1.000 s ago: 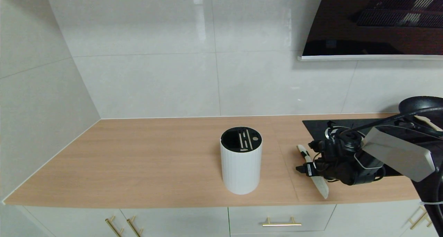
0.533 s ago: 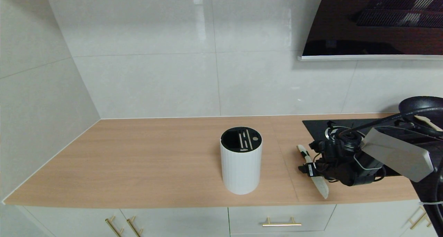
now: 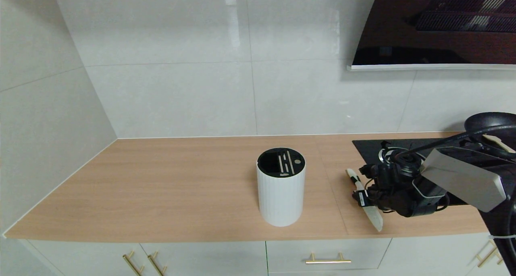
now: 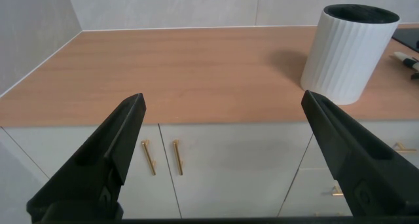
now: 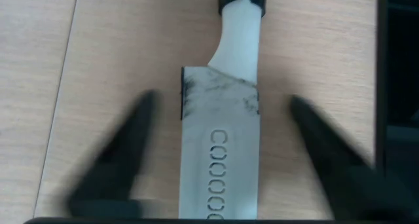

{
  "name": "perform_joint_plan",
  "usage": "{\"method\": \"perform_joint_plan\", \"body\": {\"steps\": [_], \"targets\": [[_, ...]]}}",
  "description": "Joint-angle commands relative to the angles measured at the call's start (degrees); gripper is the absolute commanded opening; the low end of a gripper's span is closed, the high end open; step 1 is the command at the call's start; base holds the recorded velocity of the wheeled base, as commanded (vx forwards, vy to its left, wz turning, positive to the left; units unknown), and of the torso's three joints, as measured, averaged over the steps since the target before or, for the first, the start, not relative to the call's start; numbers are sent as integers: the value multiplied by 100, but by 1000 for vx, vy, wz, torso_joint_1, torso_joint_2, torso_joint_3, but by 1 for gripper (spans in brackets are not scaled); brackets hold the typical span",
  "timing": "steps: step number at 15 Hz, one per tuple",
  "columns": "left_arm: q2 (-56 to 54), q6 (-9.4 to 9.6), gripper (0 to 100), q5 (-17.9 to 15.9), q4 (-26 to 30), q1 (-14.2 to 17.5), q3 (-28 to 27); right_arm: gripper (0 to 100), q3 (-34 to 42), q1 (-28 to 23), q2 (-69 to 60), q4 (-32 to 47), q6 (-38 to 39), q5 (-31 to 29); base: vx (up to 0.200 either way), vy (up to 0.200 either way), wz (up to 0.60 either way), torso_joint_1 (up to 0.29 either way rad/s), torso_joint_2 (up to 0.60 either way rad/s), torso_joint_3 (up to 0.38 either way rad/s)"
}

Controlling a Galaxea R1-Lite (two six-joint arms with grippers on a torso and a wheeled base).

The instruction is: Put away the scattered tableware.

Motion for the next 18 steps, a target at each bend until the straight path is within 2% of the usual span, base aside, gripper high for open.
{"method": "perform_joint_plan", "body": {"steps": [1,8,12,14,16,17,18], "targets": [[0,-1,100,1,-2,1,0,0,51,12,-26,4,-45,-6,0,0,0,0,0,0],[0,26,100,1,7,1,0,0,69,12,-149,-14,-36,-164,0,0,0,0,0,0],[0,87,100,-8,-2,1,0,0,579,12,-852,-137,-10,-164,0,0,0,0,0,0],[0,114,100,-8,-2,1,0,0,790,56,-1081,-488,-10,-155,0,0,0,0,0,0],[0,263,100,-26,-11,1,0,0,1001,109,-1274,-866,-19,-155,0,0,0,0,0,0],[79,456,100,-254,42,-7,-448,0,1203,223,-1634,-954,-36,-182,0,0,0,0,0,0],[211,448,100,-395,112,-7,-738,0,1264,258,-1749,-954,-36,-199,0,0,0,0,0,0]]}}
